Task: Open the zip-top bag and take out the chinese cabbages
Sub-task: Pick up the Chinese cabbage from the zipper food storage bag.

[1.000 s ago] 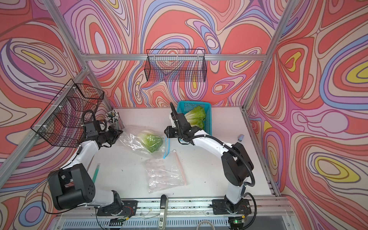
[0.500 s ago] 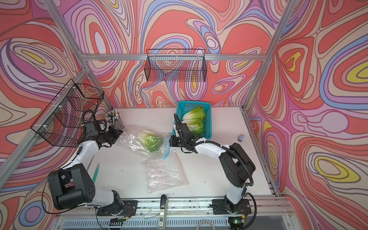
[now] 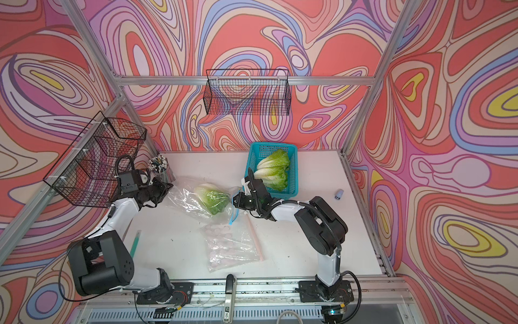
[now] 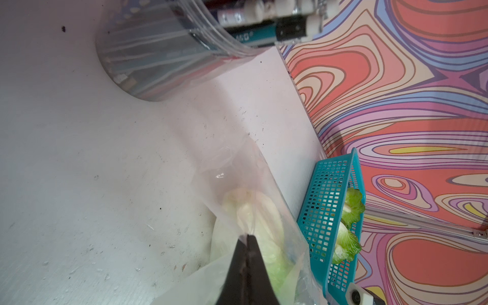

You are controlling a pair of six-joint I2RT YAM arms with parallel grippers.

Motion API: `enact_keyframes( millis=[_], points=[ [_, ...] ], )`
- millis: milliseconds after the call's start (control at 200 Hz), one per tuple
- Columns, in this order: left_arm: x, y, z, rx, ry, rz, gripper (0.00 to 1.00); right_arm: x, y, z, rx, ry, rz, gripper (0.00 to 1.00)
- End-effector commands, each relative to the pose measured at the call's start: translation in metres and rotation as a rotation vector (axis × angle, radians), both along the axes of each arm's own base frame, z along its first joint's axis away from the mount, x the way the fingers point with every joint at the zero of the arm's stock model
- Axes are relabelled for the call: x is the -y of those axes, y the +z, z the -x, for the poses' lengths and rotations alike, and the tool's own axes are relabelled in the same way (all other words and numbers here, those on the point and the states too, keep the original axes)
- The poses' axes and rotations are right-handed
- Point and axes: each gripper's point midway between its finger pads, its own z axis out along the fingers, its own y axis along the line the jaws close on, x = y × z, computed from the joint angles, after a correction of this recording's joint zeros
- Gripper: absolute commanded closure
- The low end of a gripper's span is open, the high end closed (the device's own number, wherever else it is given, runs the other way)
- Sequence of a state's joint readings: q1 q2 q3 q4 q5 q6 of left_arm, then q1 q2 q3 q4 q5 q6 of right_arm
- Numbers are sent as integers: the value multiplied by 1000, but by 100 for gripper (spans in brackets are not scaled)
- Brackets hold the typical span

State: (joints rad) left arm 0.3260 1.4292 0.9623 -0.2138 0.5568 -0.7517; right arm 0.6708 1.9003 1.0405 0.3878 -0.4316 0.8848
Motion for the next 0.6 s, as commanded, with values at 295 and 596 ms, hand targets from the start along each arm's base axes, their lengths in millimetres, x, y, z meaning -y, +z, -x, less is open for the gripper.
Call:
enact_keyframes(
  millis=[295,596],
  points=[
    [-3,14,2,34,2,-11,100,-18,-2,-4,-46,11,-163,75],
    [0,12,3,28,-8,-33,100,-25,-3,-2,-52,14,-170,59]
  ],
)
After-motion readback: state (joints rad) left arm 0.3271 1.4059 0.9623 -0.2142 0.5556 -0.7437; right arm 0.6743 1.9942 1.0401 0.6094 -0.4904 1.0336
